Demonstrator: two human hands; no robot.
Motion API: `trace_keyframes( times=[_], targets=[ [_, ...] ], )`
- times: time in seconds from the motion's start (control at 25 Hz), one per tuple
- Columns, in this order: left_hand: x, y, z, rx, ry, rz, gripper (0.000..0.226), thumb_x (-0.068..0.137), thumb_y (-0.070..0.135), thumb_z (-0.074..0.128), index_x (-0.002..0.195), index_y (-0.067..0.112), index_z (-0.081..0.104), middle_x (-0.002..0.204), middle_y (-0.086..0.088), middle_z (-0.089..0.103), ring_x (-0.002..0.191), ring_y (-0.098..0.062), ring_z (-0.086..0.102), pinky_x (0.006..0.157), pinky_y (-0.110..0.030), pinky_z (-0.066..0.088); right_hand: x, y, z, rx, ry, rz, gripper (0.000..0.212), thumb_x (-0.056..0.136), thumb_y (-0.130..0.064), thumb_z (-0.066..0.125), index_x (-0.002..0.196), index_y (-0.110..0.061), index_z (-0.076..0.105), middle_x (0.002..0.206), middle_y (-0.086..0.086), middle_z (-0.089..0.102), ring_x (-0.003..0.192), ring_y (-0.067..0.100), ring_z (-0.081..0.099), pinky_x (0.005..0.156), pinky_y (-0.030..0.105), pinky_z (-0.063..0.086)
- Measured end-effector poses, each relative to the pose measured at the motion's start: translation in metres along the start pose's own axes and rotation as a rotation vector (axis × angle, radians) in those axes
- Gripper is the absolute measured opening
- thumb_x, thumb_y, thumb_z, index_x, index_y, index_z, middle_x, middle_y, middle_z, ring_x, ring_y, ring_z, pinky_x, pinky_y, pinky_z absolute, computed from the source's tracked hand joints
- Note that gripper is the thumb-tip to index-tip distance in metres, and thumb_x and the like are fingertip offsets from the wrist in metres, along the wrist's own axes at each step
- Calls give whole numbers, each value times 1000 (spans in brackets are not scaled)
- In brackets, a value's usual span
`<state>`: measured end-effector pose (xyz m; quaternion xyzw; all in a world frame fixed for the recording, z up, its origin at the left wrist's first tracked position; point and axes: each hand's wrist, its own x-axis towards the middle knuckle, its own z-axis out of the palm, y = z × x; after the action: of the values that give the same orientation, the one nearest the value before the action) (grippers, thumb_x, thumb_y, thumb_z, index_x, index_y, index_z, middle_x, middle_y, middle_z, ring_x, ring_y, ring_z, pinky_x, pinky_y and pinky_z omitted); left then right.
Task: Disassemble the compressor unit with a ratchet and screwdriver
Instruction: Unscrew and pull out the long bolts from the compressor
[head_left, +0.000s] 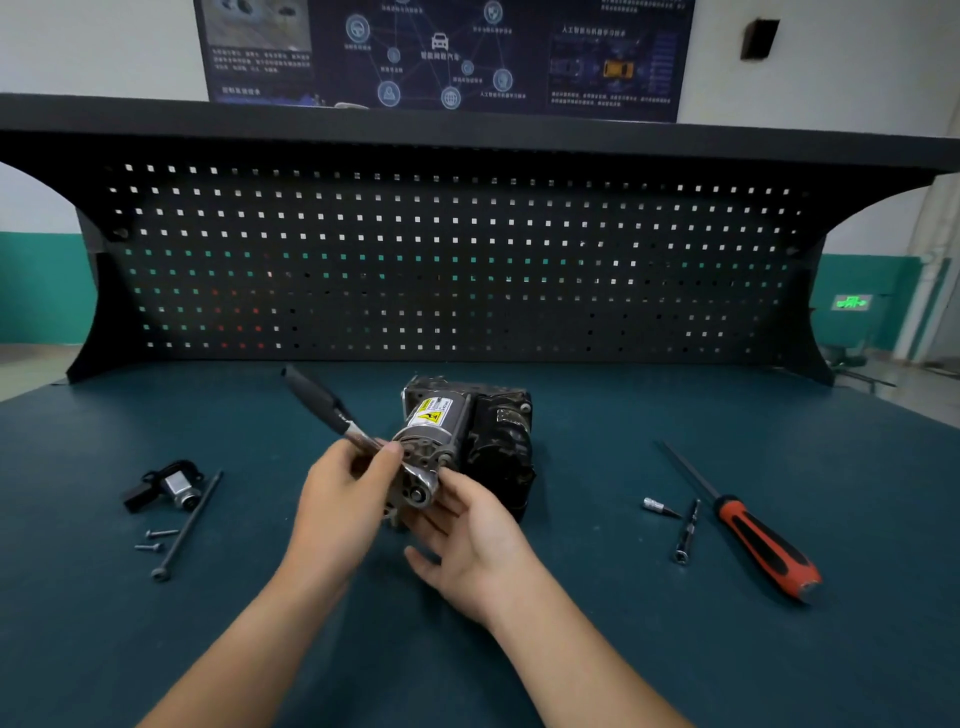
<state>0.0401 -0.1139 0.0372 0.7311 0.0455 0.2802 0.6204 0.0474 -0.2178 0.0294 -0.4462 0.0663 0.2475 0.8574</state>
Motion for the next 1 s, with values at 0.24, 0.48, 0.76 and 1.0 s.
trace_keyframes(
  times=[0.24, 0.48, 0.76, 1.0],
  targets=[
    [-17, 2, 6, 484, -92, 635, 10, 85, 17, 62, 80, 11, 57, 82, 2, 52, 73, -17, 52, 63, -25, 39, 5, 0, -3, -31, 54, -1, 13, 90, -29, 54, 85, -21, 64, 78, -9, 67, 78, 5, 57, 67, 24, 34],
    [-8, 1, 2, 184, -32, 270, 19, 89, 21, 61, 72, 28, 55, 74, 7, 62, 71, -8, 56, 61, -11, 40, 3, 2, 0, -15, 20, -14, 17, 92, -31, 51, 88, -21, 64, 83, -5, 64, 69, 7, 57, 60, 23, 34],
    [-12, -1, 8, 150, 2, 202, 19, 92, 19, 55, 74, 12, 53, 72, 4, 58, 68, -13, 53, 59, -14, 40, -1, -2, -1, -53, 27, 7, 20, 91, -29, 52, 76, -22, 63, 68, -10, 64, 60, 3, 52, 53, 21, 26],
    [-24, -3, 10, 633, -31, 759, 12, 73, 21, 65, 83, 16, 70, 81, 7, 65, 81, -14, 60, 90, -54, 38, 5, 0, -1, -61, 37, 13, 19, 93, -30, 48, 81, -22, 59, 88, -5, 62, 74, 8, 52, 61, 18, 34]
  ],
)
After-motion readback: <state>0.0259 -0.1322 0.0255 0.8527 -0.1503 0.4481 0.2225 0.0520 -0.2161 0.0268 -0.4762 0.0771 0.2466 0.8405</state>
